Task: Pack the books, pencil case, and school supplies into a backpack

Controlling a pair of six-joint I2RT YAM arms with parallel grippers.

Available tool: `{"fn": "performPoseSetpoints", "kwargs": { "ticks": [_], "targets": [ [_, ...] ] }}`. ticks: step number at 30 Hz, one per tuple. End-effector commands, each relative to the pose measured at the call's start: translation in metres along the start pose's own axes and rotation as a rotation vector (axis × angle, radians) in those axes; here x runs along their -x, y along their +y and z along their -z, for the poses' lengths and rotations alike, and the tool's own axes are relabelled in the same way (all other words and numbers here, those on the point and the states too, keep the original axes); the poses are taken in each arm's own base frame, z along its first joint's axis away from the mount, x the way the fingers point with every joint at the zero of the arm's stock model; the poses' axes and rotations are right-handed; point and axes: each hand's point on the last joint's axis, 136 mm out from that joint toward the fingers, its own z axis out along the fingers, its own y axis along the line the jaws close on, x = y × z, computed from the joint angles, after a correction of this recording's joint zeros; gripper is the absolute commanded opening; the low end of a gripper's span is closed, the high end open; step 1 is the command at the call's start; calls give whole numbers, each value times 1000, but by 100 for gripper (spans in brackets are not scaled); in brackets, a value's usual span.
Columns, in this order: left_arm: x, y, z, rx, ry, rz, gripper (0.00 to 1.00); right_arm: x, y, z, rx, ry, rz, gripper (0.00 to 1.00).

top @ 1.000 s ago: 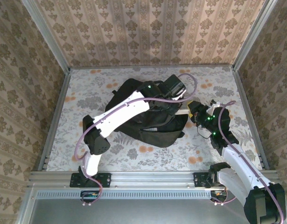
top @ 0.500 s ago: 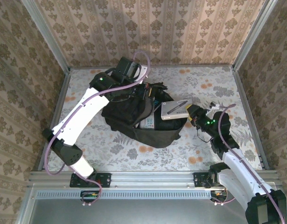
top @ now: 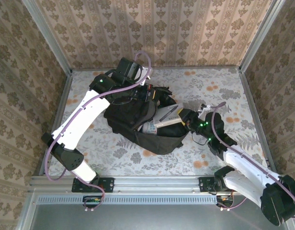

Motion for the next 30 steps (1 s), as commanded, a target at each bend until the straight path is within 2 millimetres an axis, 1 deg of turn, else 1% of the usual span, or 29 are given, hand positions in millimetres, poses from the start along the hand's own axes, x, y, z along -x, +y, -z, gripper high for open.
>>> {"fn": "performPoseSetpoints", "kwargs": {
  "ticks": [1,4,7,12,15,17,18,20,23,25,28,30],
  "targets": [
    [38,-27,32,-100,-164,-39,0,21,37,-4,115,-111,-16,37],
    [39,-28,36,-107,-168,-42,0,28,34,-6,115,-186,-41,35],
    [40,-30,37,-114,-174,-45,0,32,35,-12,119,-232,-50,35],
    [40,-32,32,-136,-170,-41,0,33,44,-37,162,-243,-105,34],
    [41,-33,31,-144,-175,-37,0,29,41,-54,120,-246,-95,34],
    [42,-34,30,-152,-176,-37,0,23,37,-67,84,-253,-92,34],
    [42,-34,28,-155,-173,-36,0,18,38,-76,77,-244,-87,35],
    [43,-34,24,-158,-169,-33,0,5,34,-97,56,-217,-81,38],
    [43,-31,18,-153,-161,-30,0,-15,34,-124,68,-175,-85,40],
    [44,-26,13,-145,-162,-24,0,-28,30,-140,60,-149,-83,45],
    [45,-17,9,-131,-163,-5,0,-42,17,-158,16,-118,-80,53],
    [45,-13,7,-131,-164,6,0,-51,15,-169,16,-76,-69,59]
  ]
}}
